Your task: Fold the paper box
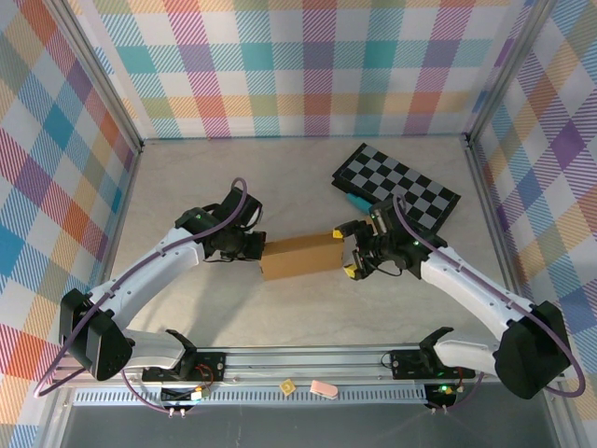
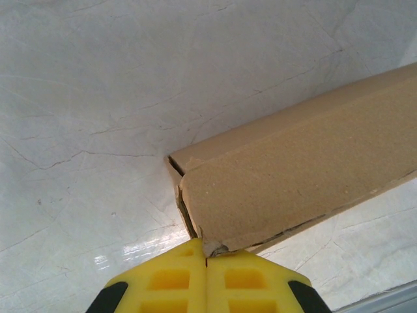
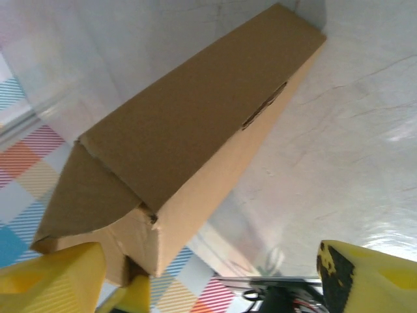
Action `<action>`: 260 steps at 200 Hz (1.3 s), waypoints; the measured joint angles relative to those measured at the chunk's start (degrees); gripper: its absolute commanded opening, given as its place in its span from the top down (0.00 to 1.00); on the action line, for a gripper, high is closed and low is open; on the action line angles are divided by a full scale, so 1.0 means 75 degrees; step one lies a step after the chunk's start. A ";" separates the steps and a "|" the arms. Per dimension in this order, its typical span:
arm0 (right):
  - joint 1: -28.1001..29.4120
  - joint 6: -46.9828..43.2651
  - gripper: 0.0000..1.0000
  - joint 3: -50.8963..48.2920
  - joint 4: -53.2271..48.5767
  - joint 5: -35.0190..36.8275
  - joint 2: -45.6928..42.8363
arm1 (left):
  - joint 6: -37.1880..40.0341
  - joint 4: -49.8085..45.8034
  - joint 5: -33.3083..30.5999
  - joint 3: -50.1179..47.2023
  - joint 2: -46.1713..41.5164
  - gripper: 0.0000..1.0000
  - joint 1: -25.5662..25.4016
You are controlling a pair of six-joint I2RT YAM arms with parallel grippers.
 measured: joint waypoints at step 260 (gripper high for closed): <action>-0.0367 -0.0399 0.63 -0.0522 0.1448 -0.0358 -0.0038 | -0.0227 -0.0061 0.0038 -0.0052 -0.0114 0.82 -0.0023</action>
